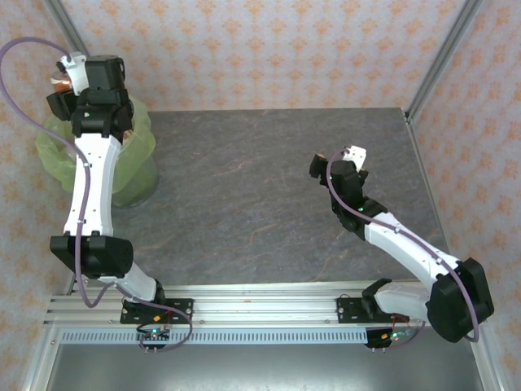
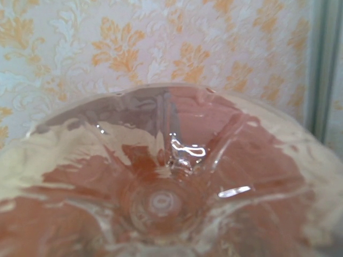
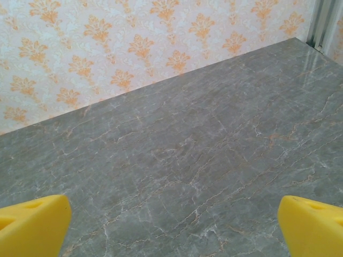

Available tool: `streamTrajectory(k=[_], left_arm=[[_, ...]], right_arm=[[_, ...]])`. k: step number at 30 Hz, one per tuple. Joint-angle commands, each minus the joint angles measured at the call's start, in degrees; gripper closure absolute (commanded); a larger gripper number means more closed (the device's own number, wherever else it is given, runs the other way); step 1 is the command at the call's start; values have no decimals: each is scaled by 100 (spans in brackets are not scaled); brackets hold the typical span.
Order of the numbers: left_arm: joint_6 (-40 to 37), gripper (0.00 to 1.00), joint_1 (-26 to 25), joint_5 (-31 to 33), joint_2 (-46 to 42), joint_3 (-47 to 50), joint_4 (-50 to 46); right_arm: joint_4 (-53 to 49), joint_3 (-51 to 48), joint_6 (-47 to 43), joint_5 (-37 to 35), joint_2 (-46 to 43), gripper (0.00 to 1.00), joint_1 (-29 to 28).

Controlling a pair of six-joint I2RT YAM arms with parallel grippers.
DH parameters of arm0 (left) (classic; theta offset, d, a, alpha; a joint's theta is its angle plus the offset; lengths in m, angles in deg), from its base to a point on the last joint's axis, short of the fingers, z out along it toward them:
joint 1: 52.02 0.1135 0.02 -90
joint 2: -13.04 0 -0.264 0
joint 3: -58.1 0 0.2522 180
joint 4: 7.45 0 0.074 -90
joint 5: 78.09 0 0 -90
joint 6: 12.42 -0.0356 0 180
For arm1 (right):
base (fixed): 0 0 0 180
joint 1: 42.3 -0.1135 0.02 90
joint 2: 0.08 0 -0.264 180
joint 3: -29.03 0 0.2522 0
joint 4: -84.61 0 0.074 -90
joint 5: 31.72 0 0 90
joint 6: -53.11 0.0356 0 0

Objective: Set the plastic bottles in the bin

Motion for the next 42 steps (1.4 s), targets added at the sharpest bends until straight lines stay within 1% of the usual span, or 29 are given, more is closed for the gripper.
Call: streamTrajectory(k=[1, 7, 10, 13, 17, 18, 20, 22, 25, 32, 33, 38, 42], left_arm=[[741, 53, 269, -53, 299, -403, -846], [984, 55, 613, 22, 572, -248, -990], [1207, 55, 811, -69, 622, -125, -1091], [1472, 51, 990, -311, 655, 58, -1143], [1759, 47, 1087, -271, 774, 183, -1307], [1828, 45, 1108, -247, 800, 185, -1370], [2115, 33, 1179, -233, 867, 132, -1604], [2334, 22, 1250, -438, 891, 68, -1737], [2384, 14, 1255, -642, 857, -45, -1792], [2444, 3, 1254, -881, 529, -42, -1722], [2449, 1, 1255, -1023, 476, -23, -1710], [2579, 0, 1255, -2143, 119, 109, -1637], [2563, 0, 1242, -3046, -444, 410, -1239]], right_arm=[[-186, 343, 48, -9, -141, 1, 10], [-243, 485, 284, 132, -162, 1, 9], [-280, 517, 336, 143, -159, 1, 4], [-309, 564, 322, 153, -125, 1, 7], [-335, 618, 290, 174, -64, 1, 7], [-334, 618, 307, 186, -52, 1, 10], [-334, 618, 329, 212, -13, 1, 9], [-341, 626, 336, 261, 32, 1, 7], [-367, 662, 331, 302, 82, 1, 5], [-299, 661, 319, 275, 112, 1, 10], [-290, 662, 314, 290, 110, 1, 3], [-294, 644, 320, 324, 105, 1, 5], [-333, 644, 338, 332, 111, 1, 9]])
